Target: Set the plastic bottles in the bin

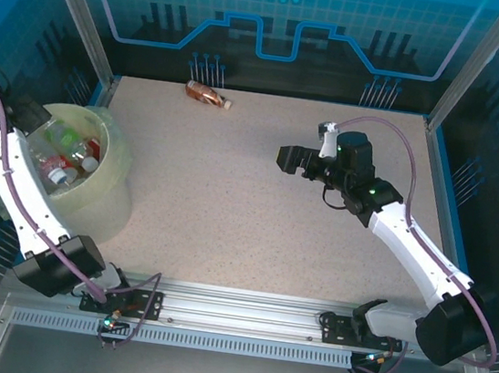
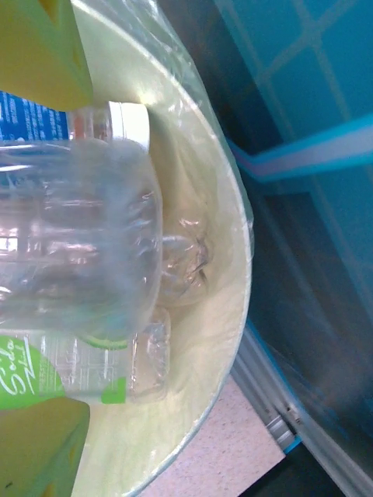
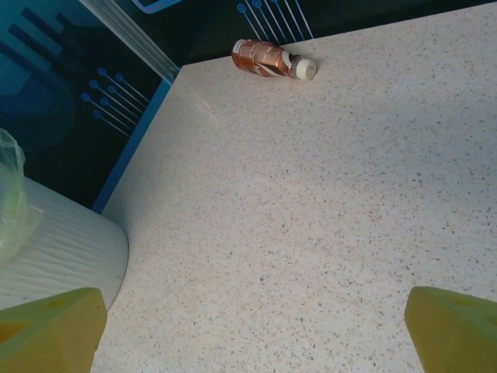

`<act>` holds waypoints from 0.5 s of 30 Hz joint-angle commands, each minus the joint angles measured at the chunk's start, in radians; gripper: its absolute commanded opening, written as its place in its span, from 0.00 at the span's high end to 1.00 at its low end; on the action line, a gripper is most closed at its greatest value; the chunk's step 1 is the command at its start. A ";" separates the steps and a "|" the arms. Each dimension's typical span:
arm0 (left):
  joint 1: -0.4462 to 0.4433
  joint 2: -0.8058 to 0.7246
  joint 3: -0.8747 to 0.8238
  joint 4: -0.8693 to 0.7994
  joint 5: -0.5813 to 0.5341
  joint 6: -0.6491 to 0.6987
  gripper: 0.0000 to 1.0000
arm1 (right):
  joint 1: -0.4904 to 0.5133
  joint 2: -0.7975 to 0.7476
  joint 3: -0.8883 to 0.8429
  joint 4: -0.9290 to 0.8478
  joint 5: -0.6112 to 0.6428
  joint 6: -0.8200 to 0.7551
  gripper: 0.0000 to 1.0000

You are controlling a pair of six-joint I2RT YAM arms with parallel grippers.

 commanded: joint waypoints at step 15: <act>-0.531 -0.019 0.167 0.027 -0.192 -0.073 0.01 | -0.068 -0.098 -0.090 0.013 0.086 0.045 0.00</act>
